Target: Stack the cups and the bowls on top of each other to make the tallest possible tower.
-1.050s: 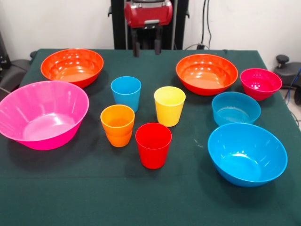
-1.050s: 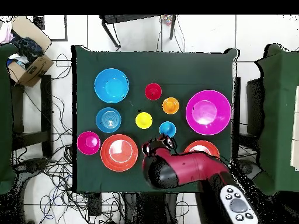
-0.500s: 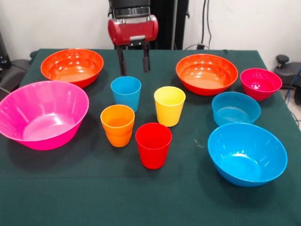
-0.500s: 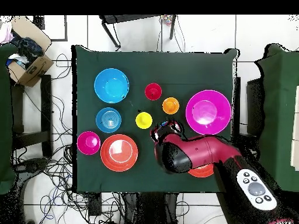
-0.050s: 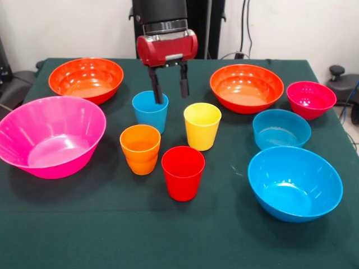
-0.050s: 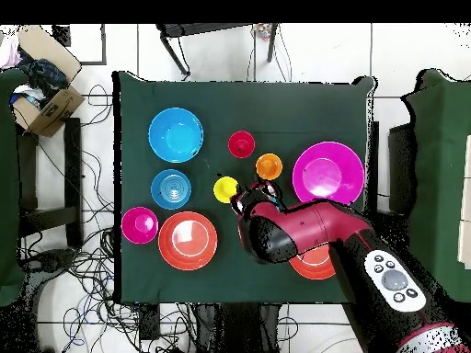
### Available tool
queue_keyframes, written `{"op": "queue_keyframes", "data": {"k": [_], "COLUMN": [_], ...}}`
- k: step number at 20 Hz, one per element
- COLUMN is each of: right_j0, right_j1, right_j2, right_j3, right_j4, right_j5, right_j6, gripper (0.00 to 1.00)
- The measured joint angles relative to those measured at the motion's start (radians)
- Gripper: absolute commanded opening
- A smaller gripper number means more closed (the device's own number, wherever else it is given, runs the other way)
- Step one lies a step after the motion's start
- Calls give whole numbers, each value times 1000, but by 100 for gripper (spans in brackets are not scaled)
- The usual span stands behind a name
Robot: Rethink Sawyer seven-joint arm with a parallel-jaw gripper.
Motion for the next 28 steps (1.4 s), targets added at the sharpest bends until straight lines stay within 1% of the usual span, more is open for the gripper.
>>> {"op": "queue_keyframes", "data": {"k": [4, 11, 15, 23, 28], "right_j0": [0, 0, 0, 0, 1], "right_j1": [14, 25, 25, 25, 25], "right_j2": [15, 17, 17, 17, 17], "right_j3": [-6, -8, -9, -9, -9], "right_j4": [-13, -14, -14, -14, -14], "right_j5": [0, 7, 37, 195, 257], "right_j6": [0, 0, 0, 0, 0], "gripper": [100, 100, 100, 100, 100]}}
